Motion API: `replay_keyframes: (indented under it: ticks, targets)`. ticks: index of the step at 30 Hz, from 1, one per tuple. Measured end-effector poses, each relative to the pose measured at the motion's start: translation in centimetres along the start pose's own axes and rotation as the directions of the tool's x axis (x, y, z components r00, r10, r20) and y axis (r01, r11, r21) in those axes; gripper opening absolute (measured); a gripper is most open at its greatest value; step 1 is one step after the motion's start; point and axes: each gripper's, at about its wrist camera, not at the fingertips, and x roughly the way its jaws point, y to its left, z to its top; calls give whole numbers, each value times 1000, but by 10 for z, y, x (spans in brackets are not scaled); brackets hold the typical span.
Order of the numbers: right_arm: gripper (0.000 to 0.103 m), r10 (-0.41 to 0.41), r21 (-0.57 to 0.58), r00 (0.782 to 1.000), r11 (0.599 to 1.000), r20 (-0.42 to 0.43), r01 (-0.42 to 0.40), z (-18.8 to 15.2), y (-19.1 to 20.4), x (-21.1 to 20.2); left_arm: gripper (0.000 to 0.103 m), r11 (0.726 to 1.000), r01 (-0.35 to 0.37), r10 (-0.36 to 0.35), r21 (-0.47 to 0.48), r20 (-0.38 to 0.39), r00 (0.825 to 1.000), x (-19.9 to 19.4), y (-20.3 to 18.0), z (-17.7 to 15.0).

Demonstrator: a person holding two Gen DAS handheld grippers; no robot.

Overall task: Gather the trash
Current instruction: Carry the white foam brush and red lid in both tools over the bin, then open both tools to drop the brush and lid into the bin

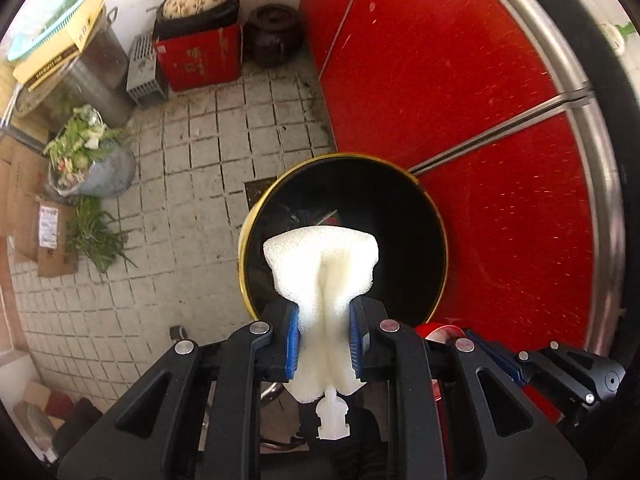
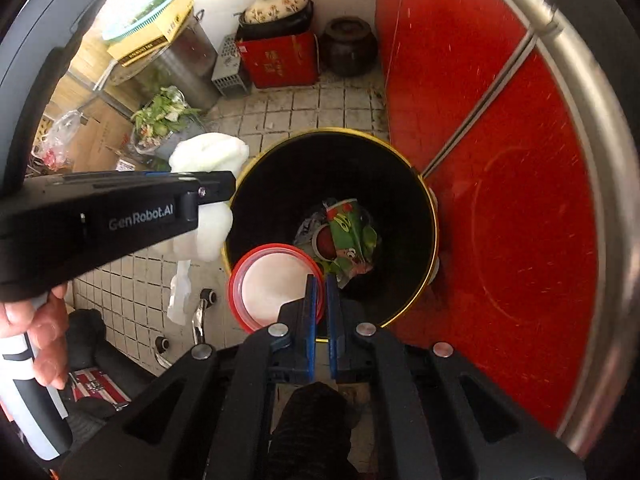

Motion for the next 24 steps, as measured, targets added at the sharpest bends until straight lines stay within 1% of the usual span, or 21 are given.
replay_keyframes:
  ticks: [6, 9, 14, 15, 16, 17, 18, 19, 20, 21, 24]
  targets:
    - [5, -13, 8, 999, 1000, -33, 13, -4, -9, 24, 19, 1000, 3, -3, -7, -22, 1000, 22, 3, 2]
    - [5, -3, 30, 999, 1000, -39, 4, -4, -15, 29, 19, 1000, 5, -5, -7, -23, 1000, 23, 2, 5]
    - [5, 3, 32, 1000, 999, -28, -2, 1, -16, 29, 19, 1000, 19, -19, -12, -25, 1000, 21, 5, 9]
    - [5, 3, 26, 1000, 1000, -28, -2, 3, -16, 28, 22, 1000, 28, -28, -5, -39, 999, 21, 3, 10]
    - [6, 5, 28, 1000, 1000, -25, -4, 3, -16, 28, 28, 999, 37, -37, -3, -44, 998, 19, 3, 11]
    - [27, 14, 32, 999, 999, -29, -13, 5, -16, 29, 45, 999, 36, -36, -8, -38, 999, 16, 4, 12]
    - [73, 22, 35, 999, 999, -30, -21, 6, -16, 29, 65, 1000, 24, -25, -17, -21, 999, 11, 5, 14]
    - [88, 22, 36, 1000, 999, -2, -22, 6, -15, 26, 75, 1000, 9, -9, -27, 1, 1000, 5, 7, 15]
    - [90, 9, 26, 1000, 1000, 24, -9, 6, -13, 21, 84, 999, -13, 14, -36, 21, 1000, -2, 9, 16]
    - [90, 8, 6, 999, 1000, 32, -8, 5, -9, 19, 84, 999, -31, 33, -42, 40, 999, -10, 12, 18]
    - [90, 26, -32, 999, 999, 35, -25, 2, 1, 11, 86, 997, -50, 53, -52, 59, 997, -35, 20, 23]
